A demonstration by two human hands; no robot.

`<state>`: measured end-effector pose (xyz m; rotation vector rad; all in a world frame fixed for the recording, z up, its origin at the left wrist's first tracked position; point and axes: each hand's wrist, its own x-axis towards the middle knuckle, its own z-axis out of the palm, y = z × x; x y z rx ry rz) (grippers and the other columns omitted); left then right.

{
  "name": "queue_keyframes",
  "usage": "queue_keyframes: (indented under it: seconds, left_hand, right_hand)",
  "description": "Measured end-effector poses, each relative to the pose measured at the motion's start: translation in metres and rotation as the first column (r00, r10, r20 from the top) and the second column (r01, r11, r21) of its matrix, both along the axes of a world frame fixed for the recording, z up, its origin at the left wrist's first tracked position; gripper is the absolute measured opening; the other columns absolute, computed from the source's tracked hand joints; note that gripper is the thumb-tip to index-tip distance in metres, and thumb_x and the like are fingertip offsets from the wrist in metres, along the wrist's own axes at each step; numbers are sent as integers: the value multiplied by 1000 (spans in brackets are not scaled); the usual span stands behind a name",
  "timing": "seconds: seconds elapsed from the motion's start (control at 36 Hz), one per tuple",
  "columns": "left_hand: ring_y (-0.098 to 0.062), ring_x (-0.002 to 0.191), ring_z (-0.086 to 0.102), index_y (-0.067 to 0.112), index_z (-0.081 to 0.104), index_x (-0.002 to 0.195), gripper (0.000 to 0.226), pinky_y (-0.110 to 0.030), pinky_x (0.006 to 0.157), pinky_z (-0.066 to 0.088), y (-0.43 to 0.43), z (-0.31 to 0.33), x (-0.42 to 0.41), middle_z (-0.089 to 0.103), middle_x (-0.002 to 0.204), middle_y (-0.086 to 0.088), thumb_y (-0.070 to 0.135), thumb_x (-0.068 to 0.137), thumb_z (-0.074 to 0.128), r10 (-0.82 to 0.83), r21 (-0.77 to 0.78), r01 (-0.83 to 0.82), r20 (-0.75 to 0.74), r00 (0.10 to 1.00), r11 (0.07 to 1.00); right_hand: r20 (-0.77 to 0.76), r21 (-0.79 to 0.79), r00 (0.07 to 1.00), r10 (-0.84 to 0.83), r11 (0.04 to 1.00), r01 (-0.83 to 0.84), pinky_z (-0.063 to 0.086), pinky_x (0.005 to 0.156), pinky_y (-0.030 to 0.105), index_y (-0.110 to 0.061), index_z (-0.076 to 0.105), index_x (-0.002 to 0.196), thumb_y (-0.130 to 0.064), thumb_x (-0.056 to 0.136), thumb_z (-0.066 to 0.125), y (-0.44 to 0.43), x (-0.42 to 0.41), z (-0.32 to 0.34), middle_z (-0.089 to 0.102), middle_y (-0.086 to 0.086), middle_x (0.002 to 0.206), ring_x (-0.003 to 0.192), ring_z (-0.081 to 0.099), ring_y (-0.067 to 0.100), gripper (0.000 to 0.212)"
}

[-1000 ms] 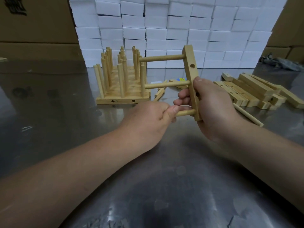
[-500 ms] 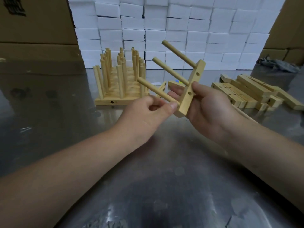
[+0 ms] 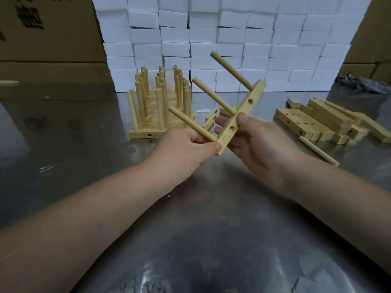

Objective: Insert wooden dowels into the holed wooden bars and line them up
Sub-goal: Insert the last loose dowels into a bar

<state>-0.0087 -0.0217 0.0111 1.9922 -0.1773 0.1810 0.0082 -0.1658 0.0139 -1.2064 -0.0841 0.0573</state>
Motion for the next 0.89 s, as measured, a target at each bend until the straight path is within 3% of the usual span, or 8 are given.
queue_keyframes:
  seconds: [0.11,0.19,0.31,0.44,0.53,0.64,0.81,0.89]
  left_hand:
    - [-8,55,48,25,71,68,8,-22,52,35,17,10,9,58,53,12,28,75,72,35,111,-34,-3,999,993]
    - [-4,67,55,35,65,65,15,-19,55,36,31,18,16,63,69,17,29,78,70,19,204,-24,25,1000,979]
    - [0,74,57,41,59,67,19,-14,58,38,58,23,18,58,75,25,30,80,68,18,368,-49,87,996,928]
    - [3,68,55,34,68,75,6,-15,58,36,113,14,21,61,68,24,29,77,71,97,450,-152,143,985,880]
    - [-5,68,59,46,65,61,23,-21,60,41,146,3,23,64,63,22,29,75,74,166,514,-207,125,978,832]
    - [-11,66,62,65,58,67,38,-28,62,49,171,-7,25,62,61,29,33,73,75,267,548,-287,117,956,785]
    - [-9,64,58,40,63,62,17,-24,52,38,170,-11,42,62,70,17,34,74,74,309,512,-341,151,939,788]
    - [-6,67,54,33,64,75,7,-22,53,35,154,-9,49,60,75,16,32,78,71,292,525,-323,144,946,787]
  right_hand:
    - [-12,-219,999,52,974,-54,45,88,25,-12,62,98,-21,98,45,-7,1,-4,71,3,104,95,67,10,19]
    - [-37,-306,998,58,950,-67,46,80,19,-11,62,99,-18,97,47,-7,2,-6,68,4,106,89,66,6,16]
    - [19,-432,997,76,900,-60,48,73,13,-13,61,86,-13,96,48,-6,0,-6,70,1,93,85,69,9,16]
    - [24,-447,996,89,892,-70,52,71,12,-10,58,105,-11,95,49,-5,-1,-7,69,5,92,79,68,12,13]
    - [22,-464,995,95,883,-74,53,72,13,-13,58,103,-13,95,50,-5,-1,-7,70,6,94,82,68,12,11]
    - [27,-488,995,99,870,-74,52,81,20,-16,58,100,-14,95,51,-6,-1,-7,71,4,94,86,68,14,9]
    - [37,-507,992,122,857,-86,51,73,14,-19,60,95,-14,93,53,-6,-2,-8,72,3,93,86,68,12,9]
    - [47,-517,990,131,851,-88,51,72,14,-19,61,93,-13,93,53,-6,-2,-8,72,2,90,83,68,11,9]
